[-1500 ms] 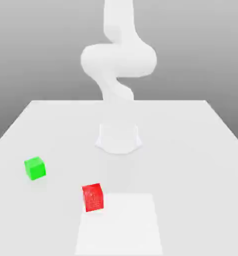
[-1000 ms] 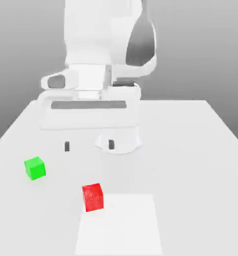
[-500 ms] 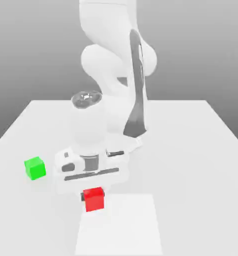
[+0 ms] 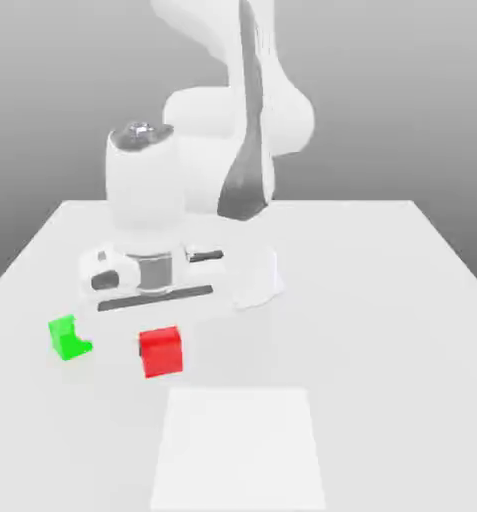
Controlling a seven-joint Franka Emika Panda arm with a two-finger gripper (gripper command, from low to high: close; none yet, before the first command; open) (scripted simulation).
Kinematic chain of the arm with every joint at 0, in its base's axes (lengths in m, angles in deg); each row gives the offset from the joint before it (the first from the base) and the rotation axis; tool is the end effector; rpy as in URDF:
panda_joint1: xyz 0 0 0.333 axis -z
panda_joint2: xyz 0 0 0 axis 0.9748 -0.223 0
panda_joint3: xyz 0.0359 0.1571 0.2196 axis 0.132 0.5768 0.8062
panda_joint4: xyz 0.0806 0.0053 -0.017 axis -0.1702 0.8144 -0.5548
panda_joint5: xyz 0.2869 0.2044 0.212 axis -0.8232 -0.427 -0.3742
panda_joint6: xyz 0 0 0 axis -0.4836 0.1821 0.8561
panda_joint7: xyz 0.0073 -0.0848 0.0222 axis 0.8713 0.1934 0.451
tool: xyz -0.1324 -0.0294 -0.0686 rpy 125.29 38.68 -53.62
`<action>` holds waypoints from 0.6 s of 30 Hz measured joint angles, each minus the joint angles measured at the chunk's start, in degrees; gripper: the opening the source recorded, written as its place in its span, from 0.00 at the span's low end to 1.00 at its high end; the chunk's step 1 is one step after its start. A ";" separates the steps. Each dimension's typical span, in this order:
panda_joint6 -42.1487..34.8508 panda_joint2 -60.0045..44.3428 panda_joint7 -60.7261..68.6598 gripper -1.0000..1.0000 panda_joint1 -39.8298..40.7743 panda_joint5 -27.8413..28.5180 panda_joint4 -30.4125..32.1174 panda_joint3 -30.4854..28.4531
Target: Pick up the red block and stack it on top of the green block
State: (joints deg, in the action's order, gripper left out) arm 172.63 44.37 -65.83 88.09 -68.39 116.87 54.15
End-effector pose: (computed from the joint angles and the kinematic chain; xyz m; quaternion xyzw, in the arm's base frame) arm 0.3280 -0.1496 0.1199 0.9774 -0.2112 0.0019 0.0059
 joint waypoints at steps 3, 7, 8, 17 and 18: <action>-1.78 2.31 8.08 0.00 4.03 3.20 0.27 -4.49; -4.02 5.21 18.96 0.00 9.17 7.43 0.66 -10.78; -4.55 5.90 21.72 0.00 10.47 8.42 0.76 -12.31; -3.96 6.34 34.95 0.00 14.39 10.45 1.13 -20.05; -3.39 5.83 35.30 0.00 14.03 9.97 1.12 -20.32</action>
State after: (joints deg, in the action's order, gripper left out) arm 169.24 50.20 -30.53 102.12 -58.42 117.99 33.83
